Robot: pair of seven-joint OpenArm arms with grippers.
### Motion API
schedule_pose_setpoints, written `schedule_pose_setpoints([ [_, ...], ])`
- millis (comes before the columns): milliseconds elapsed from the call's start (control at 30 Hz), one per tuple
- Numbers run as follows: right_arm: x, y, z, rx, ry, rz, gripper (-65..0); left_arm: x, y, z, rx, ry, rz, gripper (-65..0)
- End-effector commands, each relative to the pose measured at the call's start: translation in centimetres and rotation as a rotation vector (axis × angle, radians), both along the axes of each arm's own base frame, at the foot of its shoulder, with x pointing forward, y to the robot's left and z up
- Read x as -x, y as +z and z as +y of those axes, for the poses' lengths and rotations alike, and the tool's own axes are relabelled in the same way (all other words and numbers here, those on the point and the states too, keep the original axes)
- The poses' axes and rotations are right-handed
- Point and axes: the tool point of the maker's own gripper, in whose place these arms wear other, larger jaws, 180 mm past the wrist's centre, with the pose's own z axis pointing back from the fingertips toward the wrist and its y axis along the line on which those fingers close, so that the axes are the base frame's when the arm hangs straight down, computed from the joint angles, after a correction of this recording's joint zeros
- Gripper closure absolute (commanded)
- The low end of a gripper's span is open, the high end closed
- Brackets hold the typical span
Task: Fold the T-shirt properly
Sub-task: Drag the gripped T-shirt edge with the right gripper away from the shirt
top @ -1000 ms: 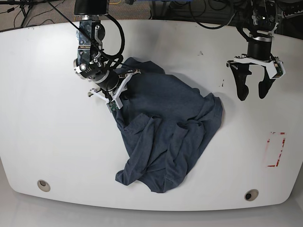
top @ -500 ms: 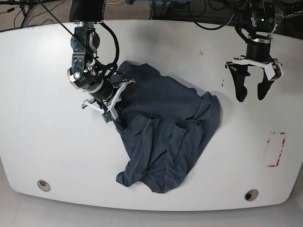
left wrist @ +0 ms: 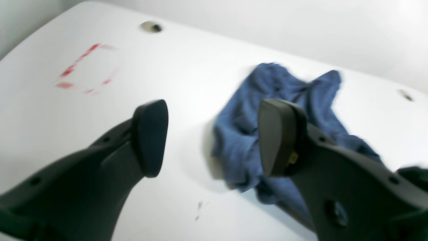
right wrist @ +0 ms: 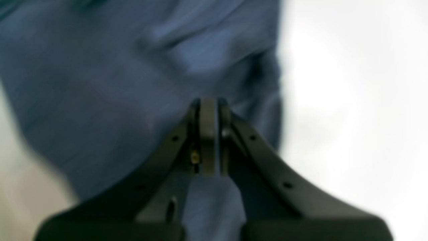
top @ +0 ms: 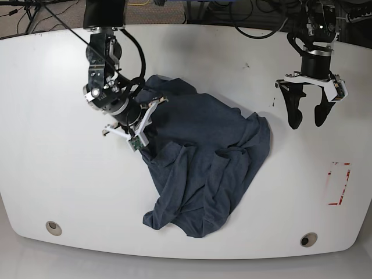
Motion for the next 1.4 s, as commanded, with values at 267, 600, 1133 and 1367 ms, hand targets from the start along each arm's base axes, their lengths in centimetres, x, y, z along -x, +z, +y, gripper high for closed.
schedule_pose_setpoints([
  [267, -1.6, 4.8, -0.5, 0.005, 0.003, -0.155, -3.0, 0.1, -0.5, -2.0, 0.028, -0.052, 0.026, -38.7],
  [600, -4.1, 8.5, -2.1, 0.027, -0.029, -0.260, -5.7, 0.2, 0.2, -1.9, 0.023, -0.048, 0.009, -38.7],
  [1133, -3.8, 6.2, -1.9, 0.016, -0.027, -0.195, -3.4, -1.0, 1.1, -2.4, 0.028, -0.069, -0.030, -39.1],
  [1367, -4.6, 4.2, -1.5, 0.013, 0.001, -0.139, -1.9, -1.6, 0.9, -2.9, 0.030, -0.087, -0.023, -39.3],
])
